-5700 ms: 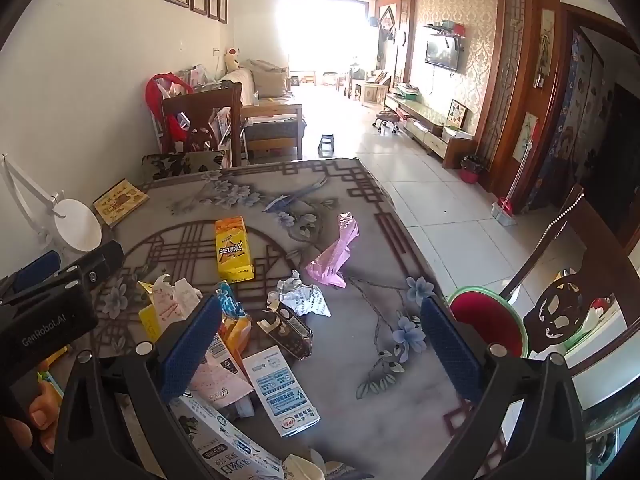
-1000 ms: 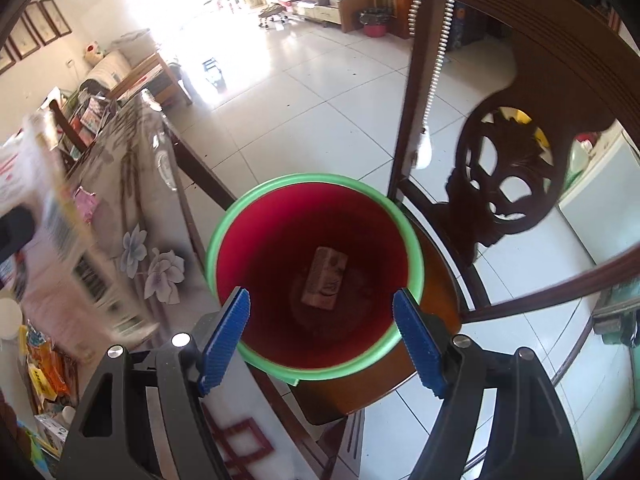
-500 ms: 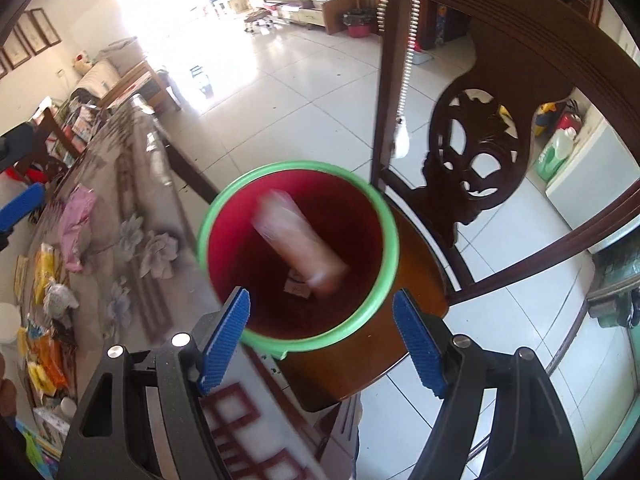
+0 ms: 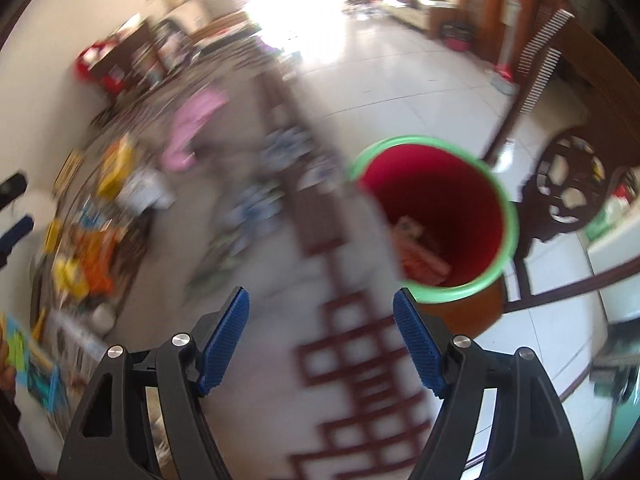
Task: Collect trash
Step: 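Return the right gripper to the table and grasp the paper cup, then grasp the white toothpaste box with the left gripper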
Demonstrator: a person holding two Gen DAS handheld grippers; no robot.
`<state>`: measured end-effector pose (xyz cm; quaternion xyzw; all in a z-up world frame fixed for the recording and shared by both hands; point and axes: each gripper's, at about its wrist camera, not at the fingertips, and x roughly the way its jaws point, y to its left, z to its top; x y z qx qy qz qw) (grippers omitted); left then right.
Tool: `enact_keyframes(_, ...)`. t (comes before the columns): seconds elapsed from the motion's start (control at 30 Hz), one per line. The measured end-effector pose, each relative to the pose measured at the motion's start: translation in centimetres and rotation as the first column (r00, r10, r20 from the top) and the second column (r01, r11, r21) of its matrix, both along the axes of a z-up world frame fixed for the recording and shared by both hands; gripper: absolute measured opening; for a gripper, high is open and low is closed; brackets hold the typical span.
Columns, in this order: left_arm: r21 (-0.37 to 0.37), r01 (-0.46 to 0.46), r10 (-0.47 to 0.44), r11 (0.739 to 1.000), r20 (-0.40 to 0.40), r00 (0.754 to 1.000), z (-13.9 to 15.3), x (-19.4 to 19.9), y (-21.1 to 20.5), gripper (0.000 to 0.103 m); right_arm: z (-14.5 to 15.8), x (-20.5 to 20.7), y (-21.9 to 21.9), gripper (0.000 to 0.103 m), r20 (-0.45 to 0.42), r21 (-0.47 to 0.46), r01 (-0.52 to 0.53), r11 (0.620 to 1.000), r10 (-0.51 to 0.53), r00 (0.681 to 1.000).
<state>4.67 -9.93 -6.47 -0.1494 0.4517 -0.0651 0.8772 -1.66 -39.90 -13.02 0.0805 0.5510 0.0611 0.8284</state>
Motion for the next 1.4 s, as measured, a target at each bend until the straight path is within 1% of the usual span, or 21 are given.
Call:
enact_keyframes(0.03, 0.005, -0.027, 0.027, 1.0, -0.001, 1.0, -0.1, -0.6, 1.5, 0.091, -0.1, -0.4, 2.1, 0.072, -0.011, 0.001, -0.062, 0.998, 0.062, 0.998)
enact_keyframes(0.1, 0.023, -0.058, 0.058, 0.998, 0.002, 0.998, -0.2, -1.7, 3.6, 0.091, -0.2, -1.1, 4.8, 0.073, -0.025, 0.006, -0.141, 0.99, 0.141, 0.99)
enact_keyframes(0.13, 0.038, -0.072, 0.072, 0.997, 0.003, 0.997, -0.1, -2.3, 4.8, 0.091, -0.3, -1.7, 6.6, 0.073, -0.038, 0.02, -0.196, 0.98, 0.197, 0.98)
enact_keyframes(0.17, 0.045, -0.079, 0.079, 0.996, 0.005, 0.997, -0.1, -2.7, 5.5, 0.091, -0.4, -2.1, 7.6, 0.074, -0.046, 0.029, -0.225, 0.974, 0.226, 0.973)
enact_keyframes(0.2, 0.054, -0.088, 0.088, 0.995, 0.006, 0.996, -0.1, -3.3, 6.5, 0.091, -0.5, -2.8, 9.2, 0.077, -0.06, 0.044, -0.27, 0.962, 0.273, 0.96)
enact_keyframes(0.27, 0.053, -0.095, 0.095, 0.994, -0.004, 0.995, -0.4, -4.2, 8.3, 0.091, -0.8, -4.1, 11.6, 0.081, -0.076, 0.065, -0.324, 0.944, 0.328, 0.942)
enact_keyframes(0.37, 0.042, -0.096, 0.097, 0.995, -0.022, 0.995, -0.9, -5.1, 9.9, 0.091, -1.7, -5.8, 14.4, 0.082, -0.112, 0.097, -0.378, 0.921, 0.387, 0.915)
enact_keyframes(0.43, 0.04, -0.089, 0.09, 0.995, -0.033, 0.995, -1.4, -5.5, 10.4, 0.091, -2.7, -6.4, 15.6, 0.082, -0.146, 0.09, -0.39, 0.916, 0.4, 0.905)
enact_keyframes(0.57, 0.027, -0.04, 0.042, 0.999, -0.068, 0.997, -2.3, -6.1, 10.9, 0.092, -4.5, -7.1, 16.5, 0.082, -0.201, 0.055, -0.369, 0.928, 0.372, 0.906)
enact_keyframes(0.67, 0.03, 0.034, -0.031, 0.999, -0.107, 0.994, -3.2, -6.8, 10.6, 0.095, -5.0, -7.3, 16.7, 0.082, -0.205, 0.061, -0.342, 0.938, 0.347, 0.915)
enact_keyframes(0.7, 0.03, 0.046, -0.042, 0.998, -0.12, 0.992, -3.5, -7.1, 10.6, 0.095, -5.1, -7.3, 16.8, 0.082, -0.206, 0.053, -0.336, 0.94, 0.34, 0.918)
enact_keyframes(0.8, 0.0, 0.057, -0.056, 0.998, -0.188, 0.98, -5.1, -7.9, 10.5, 0.096, -5.9, -7.4, 17.3, 0.082, -0.215, -0.014, -0.321, 0.947, 0.31, 0.926)
enact_keyframes(0.83, -0.009, 0.057, -0.057, 0.998, -0.219, 0.974, -6.0, -8.2, 10.4, 0.096, -5.9, -7.5, 17.2, 0.082, -0.214, -0.011, -0.319, 0.948, 0.309, 0.927)
enact_keyframes(0.9, -0.025, 0.071, -0.075, 0.997, -0.268, 0.961, -7.3, -8.4, 9.8, 0.096, -6.0, -7.6, 17.4, 0.079, -0.204, -0.022, -0.316, 0.948, 0.305, 0.93)
enact_keyframes(0.97, -0.04, 0.094, -0.101, 0.995, -0.286, 0.953, -8.1, -8.6, 9.2, 0.096, -5.9, -7.5, 17.9, 0.074, -0.18, -0.083, -0.324, 0.942, 0.306, 0.935)
enact_keyframes(1.03, -0.045, 0.135, -0.143, 0.99, -0.288, 0.947, -8.4, -8.4, 8.0, 0.096, -5.5, -7.5, 17.9, 0.072, -0.142, -0.166, -0.306, 0.937, 0.284, 0.948)
enact_keyframes(1.1, -0.037, 0.161, -0.165, 0.986, -0.279, 0.946, -8.6, -7.8, 7.2, 0.096, -5.2, -6.9, 16.8, 0.072, -0.119, -0.194, -0.266, 0.944, 0.246, 0.962)
enact_keyframes(1.3, -0.041, 0.207, -0.211, 0.978, -0.242, 0.947, -9.1, -4.7, 4.4, 0.097, -4.6, -6.3, 13.2, 0.075, -0.103, -0.214, -0.146, 0.966, 0.126, 0.987)
enact_keyframes(1.37, -0.049, 0.221, -0.226, 0.974, -0.251, 0.941, -9.6, -3.8, 3.6, 0.097, -4.5, -6.2, 12.2, 0.078, -0.105, -0.203, -0.106, 0.973, 0.086, 0.991)
enact_keyframes(1.4, -0.053, 0.235, -0.241, 0.971, -0.263, 0.934, -10.1, -3.4, 3.0, 0.097, -4.4, -6.2, 11.9, 0.08, -0.104, -0.192, -0.087, 0.977, 0.068, 0.992)
